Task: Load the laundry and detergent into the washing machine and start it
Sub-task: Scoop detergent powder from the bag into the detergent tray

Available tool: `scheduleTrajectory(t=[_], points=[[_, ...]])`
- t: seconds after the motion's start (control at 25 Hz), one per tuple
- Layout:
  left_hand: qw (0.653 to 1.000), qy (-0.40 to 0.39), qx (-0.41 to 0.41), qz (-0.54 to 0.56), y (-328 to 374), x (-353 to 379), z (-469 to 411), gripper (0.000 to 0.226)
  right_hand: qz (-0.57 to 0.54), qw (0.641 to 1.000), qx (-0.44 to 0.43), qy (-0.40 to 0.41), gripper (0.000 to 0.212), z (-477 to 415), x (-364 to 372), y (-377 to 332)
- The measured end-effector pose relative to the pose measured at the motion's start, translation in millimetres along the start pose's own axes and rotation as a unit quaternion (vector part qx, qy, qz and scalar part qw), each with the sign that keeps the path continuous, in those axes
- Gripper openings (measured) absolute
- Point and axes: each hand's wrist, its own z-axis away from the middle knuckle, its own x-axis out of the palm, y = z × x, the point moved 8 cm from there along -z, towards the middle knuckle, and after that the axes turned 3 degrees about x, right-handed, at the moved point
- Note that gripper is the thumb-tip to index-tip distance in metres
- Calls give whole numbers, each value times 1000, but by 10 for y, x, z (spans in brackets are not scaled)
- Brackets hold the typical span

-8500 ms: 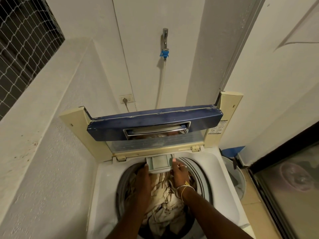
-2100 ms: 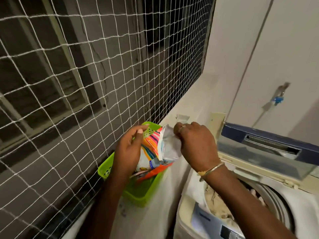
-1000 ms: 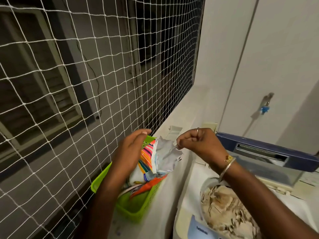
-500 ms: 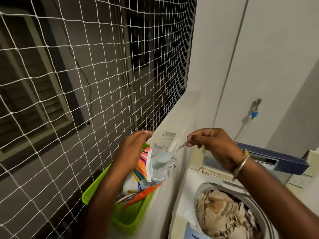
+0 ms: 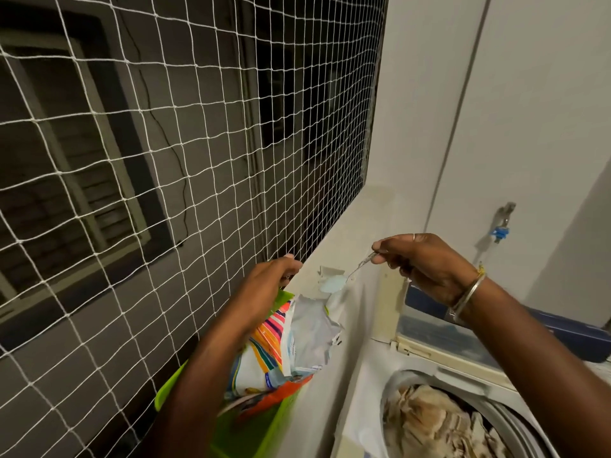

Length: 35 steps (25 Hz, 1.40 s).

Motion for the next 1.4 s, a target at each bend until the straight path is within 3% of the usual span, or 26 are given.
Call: scheduleTrajectory(t=[0.28,0.6,1.4], points=[[999,39,-7,32,-30,-127,81,42,-20,999,36,5,20,-630,-29,271],[996,89,-4,17,-68,-224,280,31,-16,995,96,-4,24,-1317,123,789],[994,99,12,-36,-128,-269,310,35,111,992,57,-22,24,-1744,133,1087]])
